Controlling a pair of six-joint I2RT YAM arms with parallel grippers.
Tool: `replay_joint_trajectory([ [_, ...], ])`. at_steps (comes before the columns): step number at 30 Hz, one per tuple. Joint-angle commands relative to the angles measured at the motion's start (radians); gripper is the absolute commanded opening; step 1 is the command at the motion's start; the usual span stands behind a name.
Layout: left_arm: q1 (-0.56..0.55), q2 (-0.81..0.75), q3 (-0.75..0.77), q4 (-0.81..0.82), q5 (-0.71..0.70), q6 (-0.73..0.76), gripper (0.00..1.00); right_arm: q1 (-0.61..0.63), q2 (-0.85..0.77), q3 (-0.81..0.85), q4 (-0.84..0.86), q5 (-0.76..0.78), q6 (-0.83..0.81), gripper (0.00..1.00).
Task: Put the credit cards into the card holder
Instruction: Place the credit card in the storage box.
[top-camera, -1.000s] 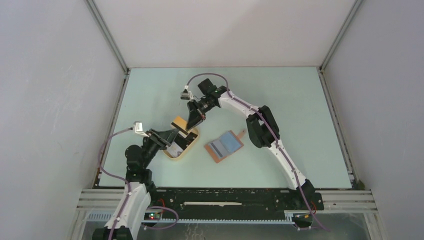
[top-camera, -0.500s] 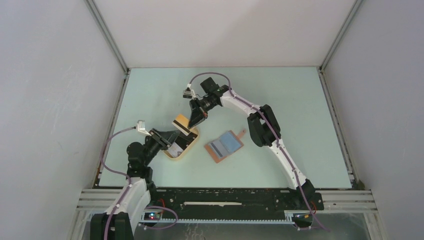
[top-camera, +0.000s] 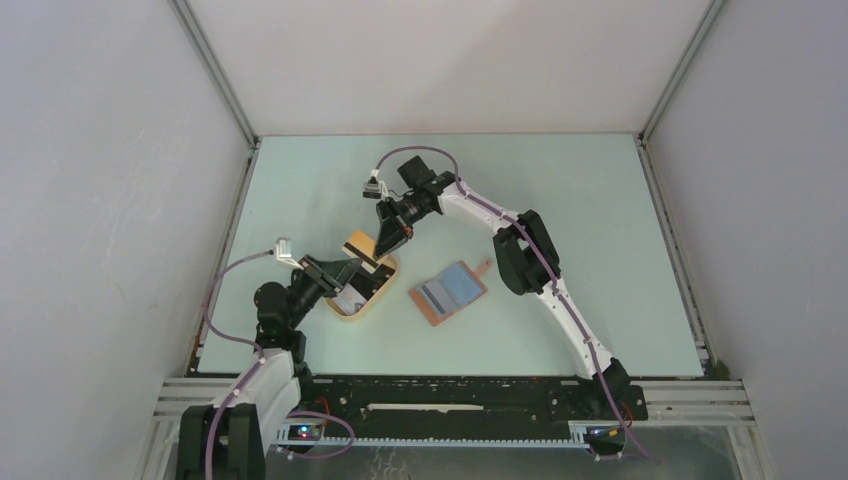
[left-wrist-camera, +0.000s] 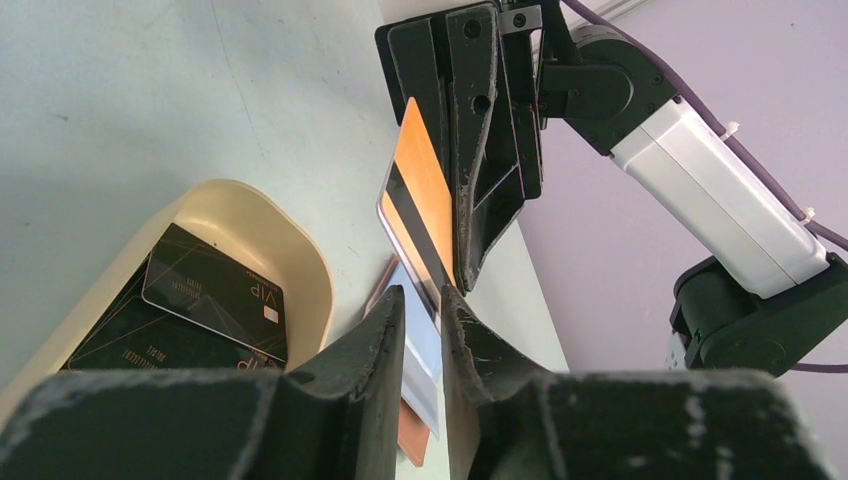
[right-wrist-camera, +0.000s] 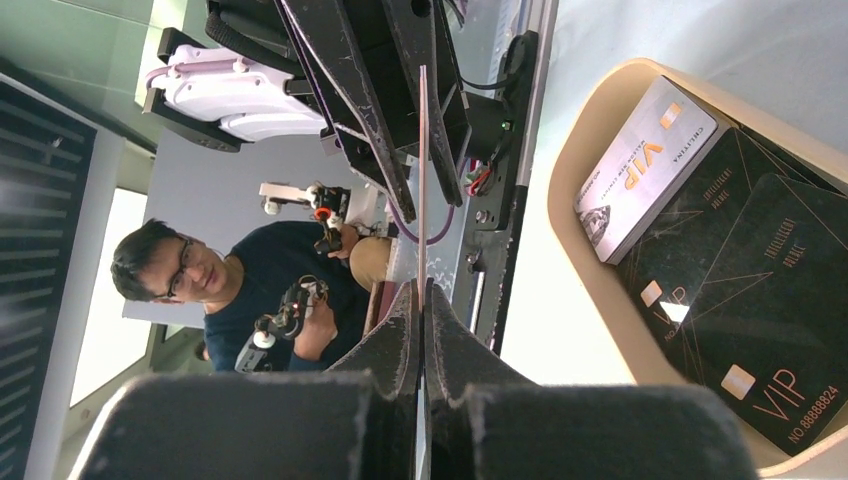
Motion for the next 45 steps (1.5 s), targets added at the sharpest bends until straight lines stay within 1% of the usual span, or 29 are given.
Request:
replay_joint_trajectory([
  [1,0.008,-0.003,-0.103,0.048,0.016,-0.004,0.24,0.0,-0.066,0.006,0.022,-0.042,0.023,0.0],
  [15,0.011,-0.069,-0.097,-0.084,-0.022,0.048,0.22,-0.005,-0.07,0.007,0.025,-0.045,0.027,0.0],
  [22,0.014,-0.065,-0.093,-0.102,-0.03,0.062,0.22,-0.005,-0.07,0.007,0.025,-0.046,0.027,0.0],
  [28,0.023,-0.019,-0.084,-0.11,-0.039,0.074,0.21,0.0,-0.071,0.007,0.025,-0.05,0.026,0.0],
  [38,0.034,0.033,-0.074,-0.058,-0.014,0.052,0.21,0.009,-0.069,0.008,0.016,-0.031,0.015,0.0],
  [42,0.036,-0.017,-0.099,-0.054,0.015,0.037,0.21,0.001,-0.07,0.01,0.012,-0.014,0.013,0.0],
  [45,0.037,-0.097,-0.106,-0.1,0.03,0.036,0.22,-0.007,-0.072,0.01,0.007,-0.003,0.008,0.0],
])
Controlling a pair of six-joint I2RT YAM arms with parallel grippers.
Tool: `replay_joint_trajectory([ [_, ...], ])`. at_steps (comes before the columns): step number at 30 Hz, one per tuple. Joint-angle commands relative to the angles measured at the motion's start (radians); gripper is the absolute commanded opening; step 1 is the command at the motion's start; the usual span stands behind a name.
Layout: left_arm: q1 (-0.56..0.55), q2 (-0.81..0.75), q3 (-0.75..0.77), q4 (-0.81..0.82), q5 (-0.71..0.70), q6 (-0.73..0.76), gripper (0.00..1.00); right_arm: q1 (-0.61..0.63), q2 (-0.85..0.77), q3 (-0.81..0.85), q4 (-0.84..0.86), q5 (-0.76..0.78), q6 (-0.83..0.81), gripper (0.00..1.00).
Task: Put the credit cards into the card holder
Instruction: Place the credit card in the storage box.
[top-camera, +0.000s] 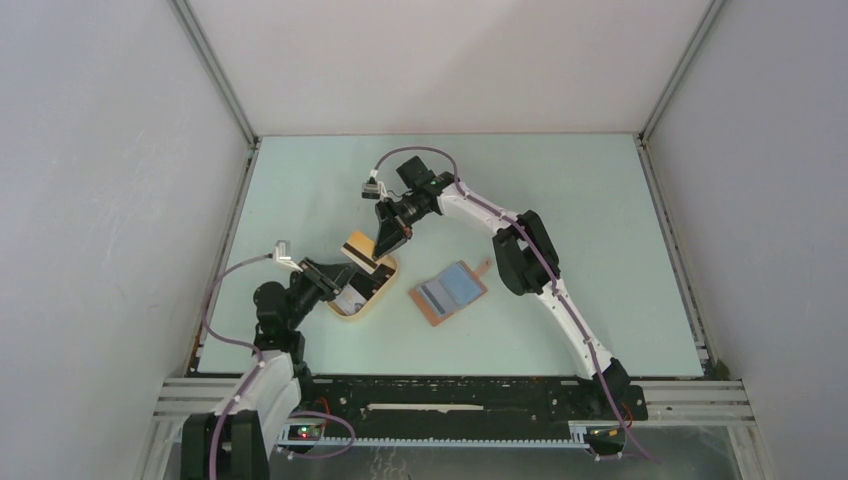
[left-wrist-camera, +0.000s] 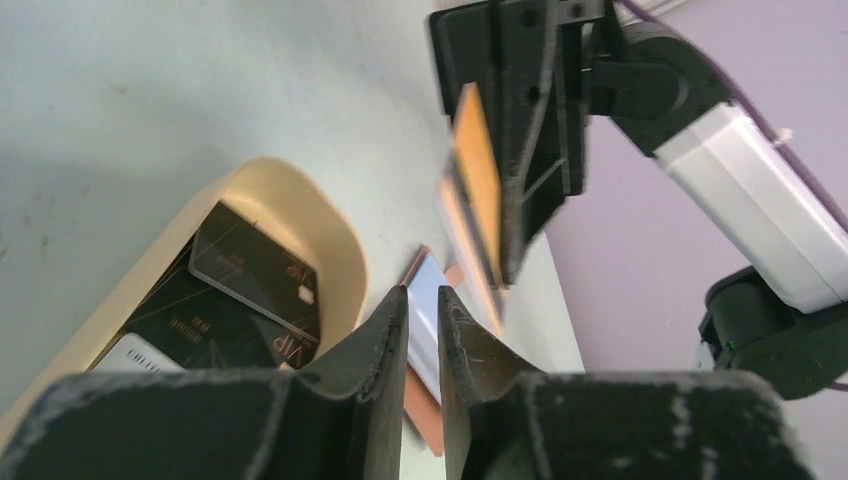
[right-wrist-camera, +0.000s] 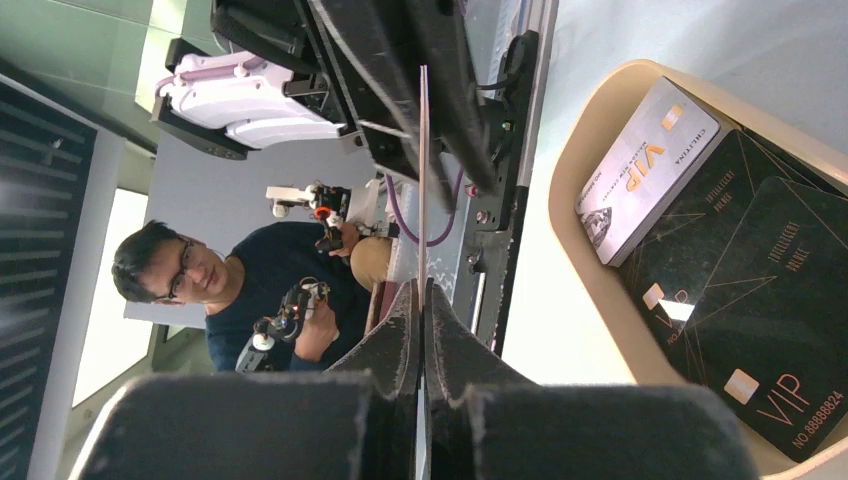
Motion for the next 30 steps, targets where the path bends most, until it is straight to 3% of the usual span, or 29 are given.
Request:
replay_joint_trajectory([
  [1,0.01,-0.127,-0.103,-0.013,0.044,0.003,0.22,-0.011,-0.072,0.01,-0.006,-0.002,-0.009,0.0],
  [8,0.01,-0.242,-0.097,-0.107,0.036,0.015,0.27,-0.007,-0.072,0.01,-0.005,-0.002,-0.009,0.0],
  [22,0.01,-0.01,-0.083,0.102,0.065,-0.012,0.29,0.008,-0.07,0.017,-0.008,-0.017,-0.006,0.0],
  [30,0.01,0.01,-0.096,0.141,0.08,-0.023,0.27,0.004,-0.071,0.017,-0.011,-0.015,-0.01,0.0],
])
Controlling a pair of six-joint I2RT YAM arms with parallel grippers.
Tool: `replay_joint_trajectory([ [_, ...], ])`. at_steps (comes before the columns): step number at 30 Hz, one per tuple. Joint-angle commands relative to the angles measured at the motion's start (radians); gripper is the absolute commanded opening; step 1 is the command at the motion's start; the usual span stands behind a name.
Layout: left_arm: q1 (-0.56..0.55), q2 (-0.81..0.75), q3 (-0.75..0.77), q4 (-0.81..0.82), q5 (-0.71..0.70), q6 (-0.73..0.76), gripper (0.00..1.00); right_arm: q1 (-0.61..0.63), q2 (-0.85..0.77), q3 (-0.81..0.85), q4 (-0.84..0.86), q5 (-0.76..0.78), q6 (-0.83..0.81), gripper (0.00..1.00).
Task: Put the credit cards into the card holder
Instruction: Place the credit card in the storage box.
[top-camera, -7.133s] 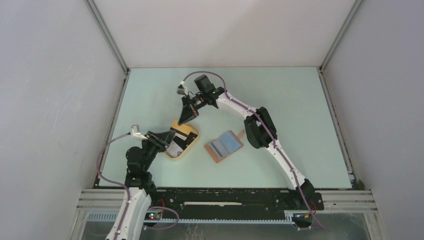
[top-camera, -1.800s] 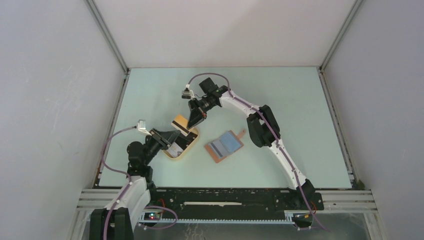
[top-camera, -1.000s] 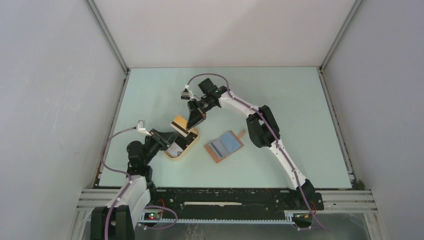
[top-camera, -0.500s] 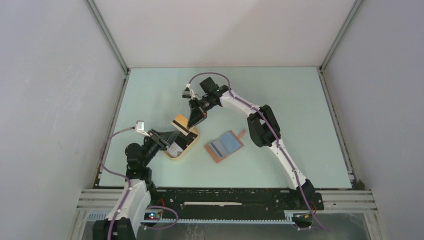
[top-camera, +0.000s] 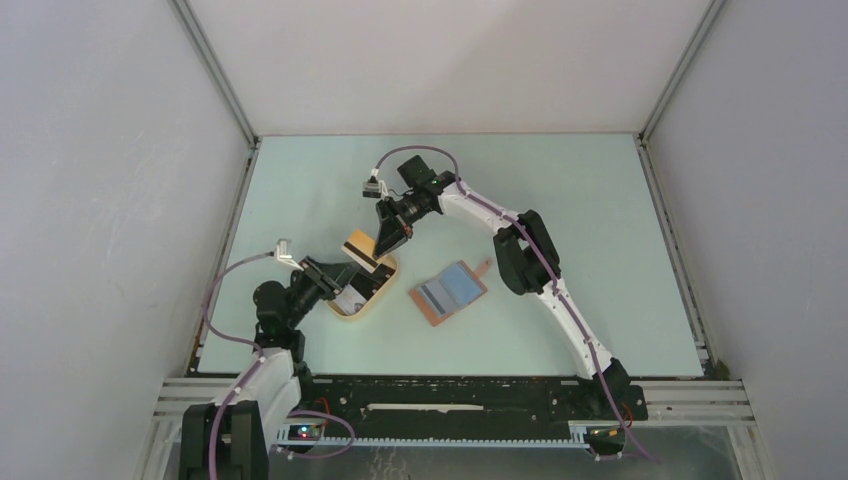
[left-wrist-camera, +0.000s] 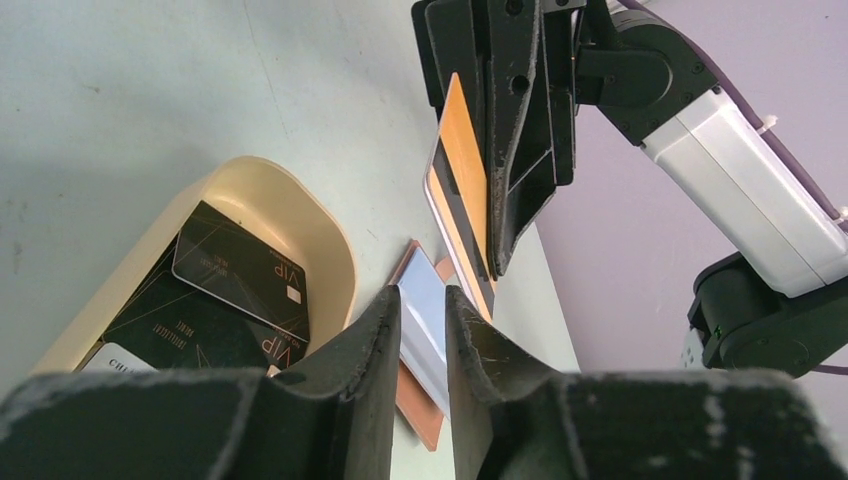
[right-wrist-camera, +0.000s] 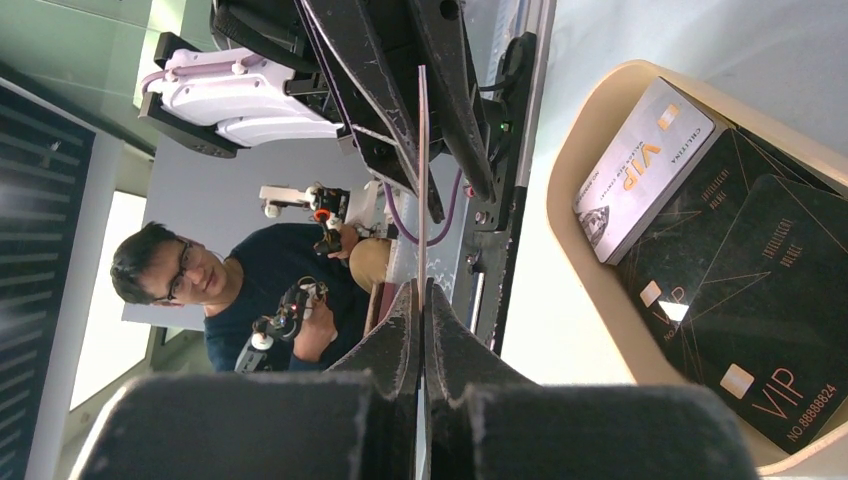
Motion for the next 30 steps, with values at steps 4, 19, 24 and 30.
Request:
replay_joint_trajectory([
  [4,0.006,-0.08,-0.114,0.026,0.037,-0.012,0.27,-0.005,-0.069,0.017,-0.009,-0.019,-0.006,0.0],
  [19,0.006,-0.122,-0.092,-0.038,0.017,0.016,0.28,0.009,-0.07,0.017,-0.009,-0.027,-0.005,0.0],
  [24,0.006,-0.075,-0.091,-0.001,0.021,0.013,0.28,0.01,-0.072,0.017,-0.009,-0.028,-0.005,0.0],
  [30,0.006,-0.049,-0.093,-0.006,0.008,0.017,0.26,0.01,-0.075,0.019,-0.011,-0.031,-0.007,0.0],
])
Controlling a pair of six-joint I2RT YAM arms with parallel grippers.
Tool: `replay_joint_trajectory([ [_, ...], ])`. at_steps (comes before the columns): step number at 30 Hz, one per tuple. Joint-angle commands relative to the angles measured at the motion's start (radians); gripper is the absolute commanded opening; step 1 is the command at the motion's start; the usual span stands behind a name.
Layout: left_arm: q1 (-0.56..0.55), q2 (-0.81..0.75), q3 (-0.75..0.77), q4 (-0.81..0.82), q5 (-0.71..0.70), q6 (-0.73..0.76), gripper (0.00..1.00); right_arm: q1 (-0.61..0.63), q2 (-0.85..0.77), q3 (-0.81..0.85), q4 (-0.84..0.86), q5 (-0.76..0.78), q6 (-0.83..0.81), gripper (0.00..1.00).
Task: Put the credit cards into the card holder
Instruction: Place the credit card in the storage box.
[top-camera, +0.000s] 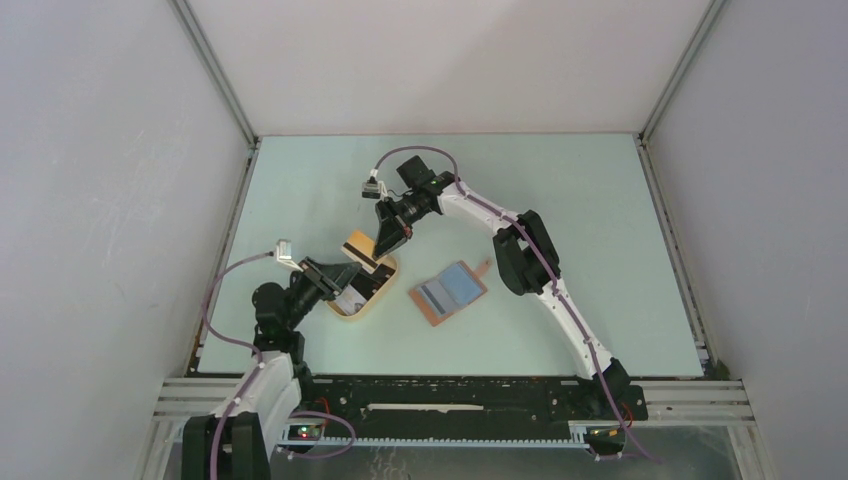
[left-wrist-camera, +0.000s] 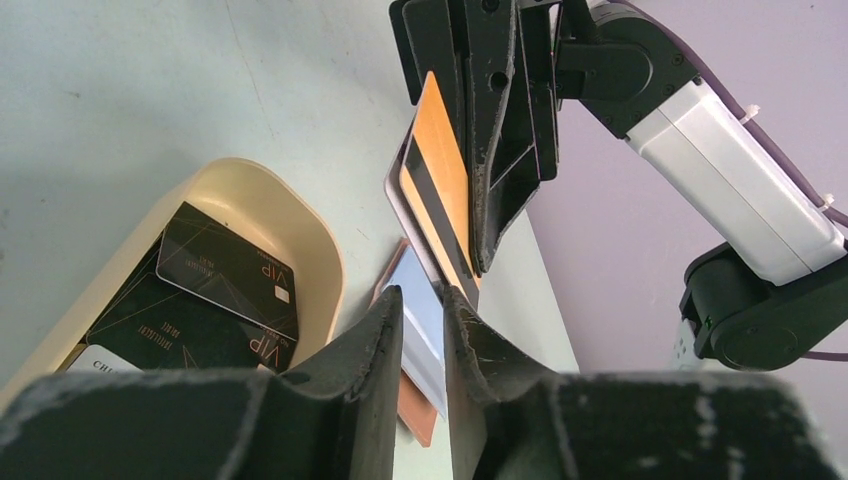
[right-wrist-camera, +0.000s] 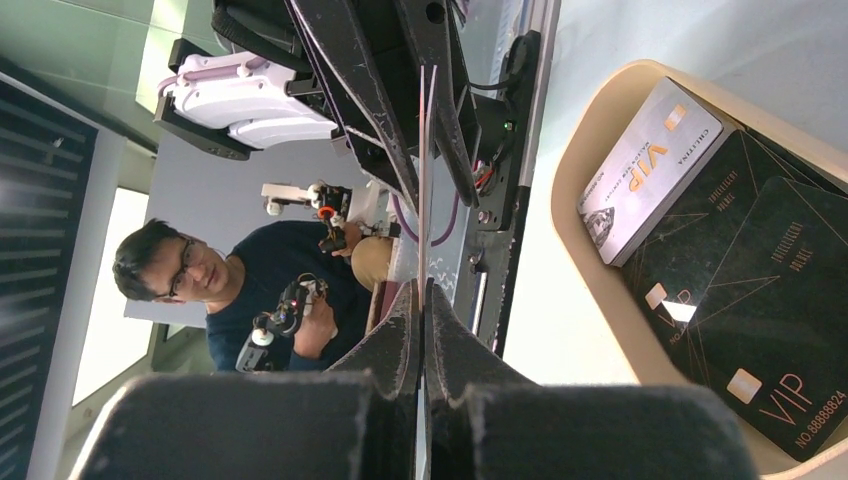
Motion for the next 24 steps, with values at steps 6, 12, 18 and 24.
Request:
replay_joint_trajectory([
  [6,0.006,0.047,-0.088,0.027,-0.017,0.024,0.24,0.007,-0.079,0.02,-0.012,-0.033,-0.009,0.0],
  [12,0.006,0.076,-0.073,0.027,-0.027,0.02,0.24,0.016,-0.076,0.02,-0.014,-0.031,-0.012,0.0],
  [18,0.006,0.122,-0.063,0.045,-0.028,0.008,0.26,0.023,-0.06,0.019,-0.014,-0.014,-0.016,0.0],
  [24,0.006,0.174,-0.063,0.091,-0.018,-0.004,0.3,0.035,-0.038,0.019,-0.012,0.01,-0.011,0.0],
])
